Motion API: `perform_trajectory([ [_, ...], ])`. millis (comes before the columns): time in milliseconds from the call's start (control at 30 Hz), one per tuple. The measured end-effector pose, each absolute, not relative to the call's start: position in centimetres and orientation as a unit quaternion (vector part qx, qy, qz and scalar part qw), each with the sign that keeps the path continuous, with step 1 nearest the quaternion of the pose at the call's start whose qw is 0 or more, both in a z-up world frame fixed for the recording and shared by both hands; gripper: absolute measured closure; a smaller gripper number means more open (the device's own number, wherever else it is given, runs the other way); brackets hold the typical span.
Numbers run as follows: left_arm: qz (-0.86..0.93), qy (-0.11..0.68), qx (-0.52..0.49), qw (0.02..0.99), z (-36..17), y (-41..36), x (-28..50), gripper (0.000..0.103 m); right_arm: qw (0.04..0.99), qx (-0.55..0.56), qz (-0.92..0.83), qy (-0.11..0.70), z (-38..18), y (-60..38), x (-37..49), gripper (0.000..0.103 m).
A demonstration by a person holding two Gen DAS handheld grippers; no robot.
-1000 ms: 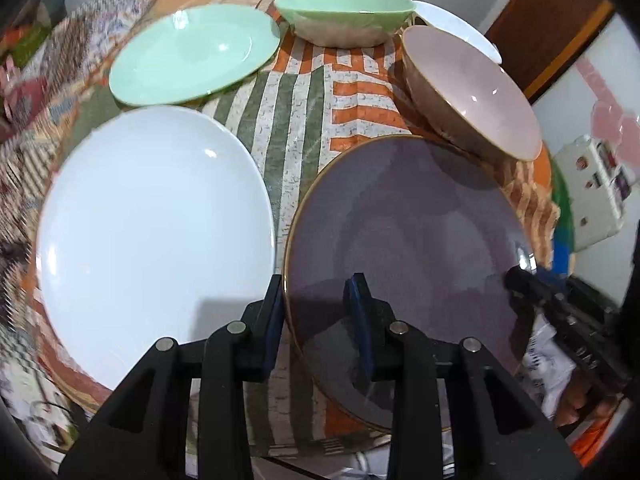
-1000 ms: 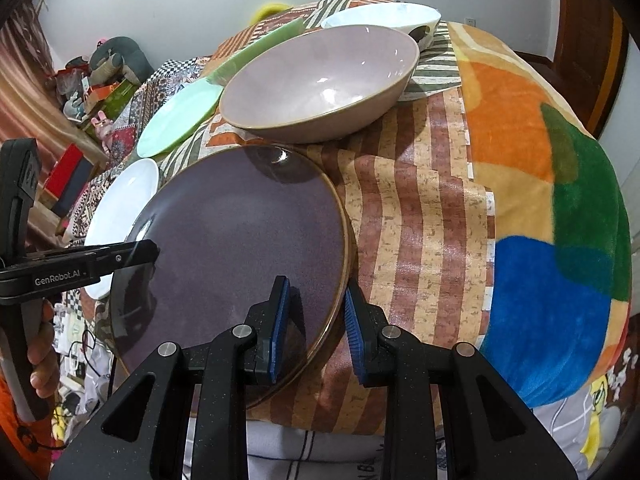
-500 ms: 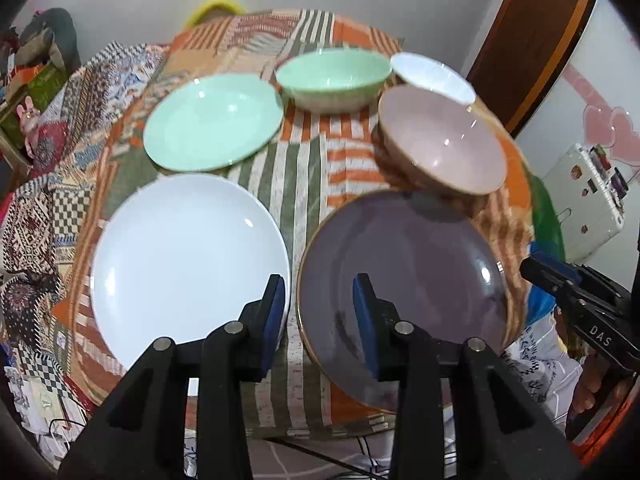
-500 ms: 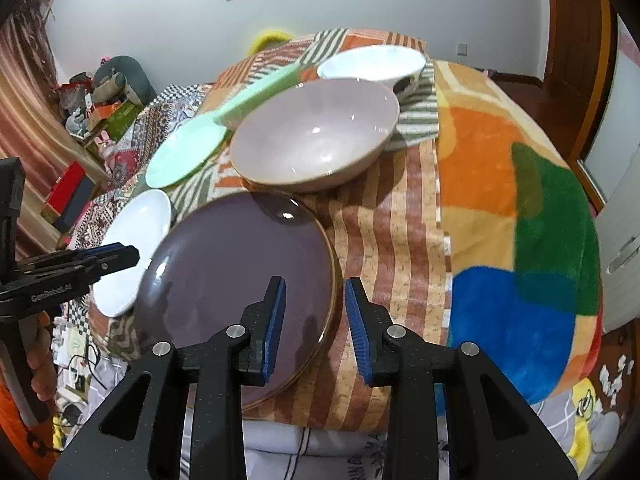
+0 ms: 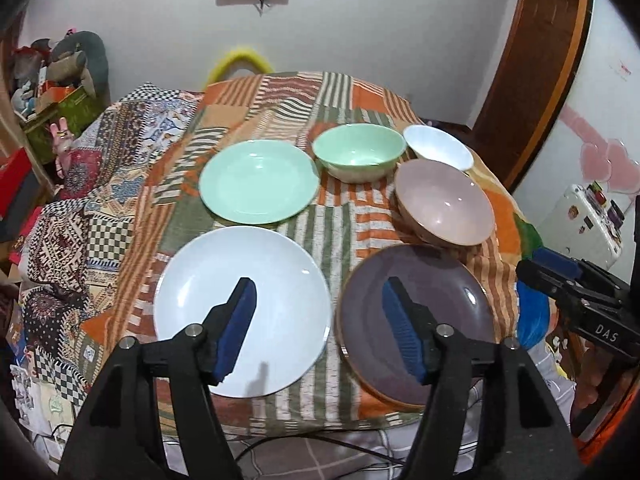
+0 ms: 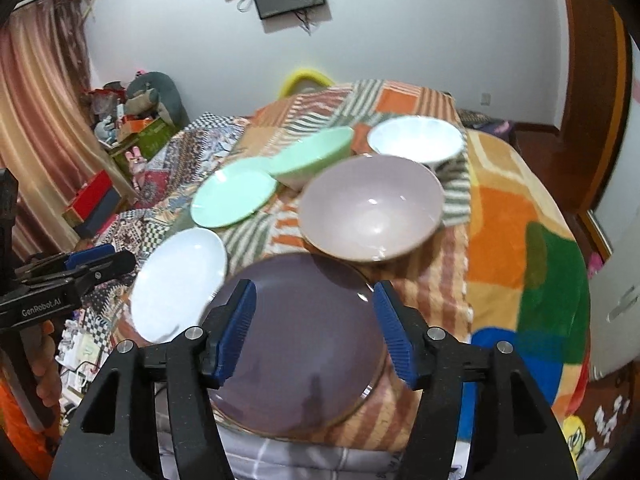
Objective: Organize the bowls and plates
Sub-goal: 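Open both tools to release the purple plate on the bedspread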
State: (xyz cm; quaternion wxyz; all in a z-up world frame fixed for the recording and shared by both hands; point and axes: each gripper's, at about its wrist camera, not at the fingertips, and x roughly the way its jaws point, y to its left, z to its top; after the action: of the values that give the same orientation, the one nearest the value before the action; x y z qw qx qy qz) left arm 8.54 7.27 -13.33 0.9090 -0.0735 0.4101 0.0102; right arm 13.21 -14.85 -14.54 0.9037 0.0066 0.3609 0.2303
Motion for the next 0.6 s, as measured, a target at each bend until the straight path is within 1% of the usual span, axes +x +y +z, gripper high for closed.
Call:
perform_trajectory([
  [100,0.022,0.409,-0.081,0.909,-13.6,8.4,8.2,0.034,0.901,0.002,0.242,0.359,-14.3,-13.6,13.4,0.045],
  [233,0.04,0.417,-0.1,0.902,-14.6,10.7,7.8,0.033,0.899,-0.009,0.255,0.356,-14.3,-11.8,13.6,0.036],
  [600,0.095,0.444,-0.123,0.882,-18.2,16.2,6.8,0.033,0.883,-0.043,0.288,0.367,-15.1,-6.5,14.6,0.036],
])
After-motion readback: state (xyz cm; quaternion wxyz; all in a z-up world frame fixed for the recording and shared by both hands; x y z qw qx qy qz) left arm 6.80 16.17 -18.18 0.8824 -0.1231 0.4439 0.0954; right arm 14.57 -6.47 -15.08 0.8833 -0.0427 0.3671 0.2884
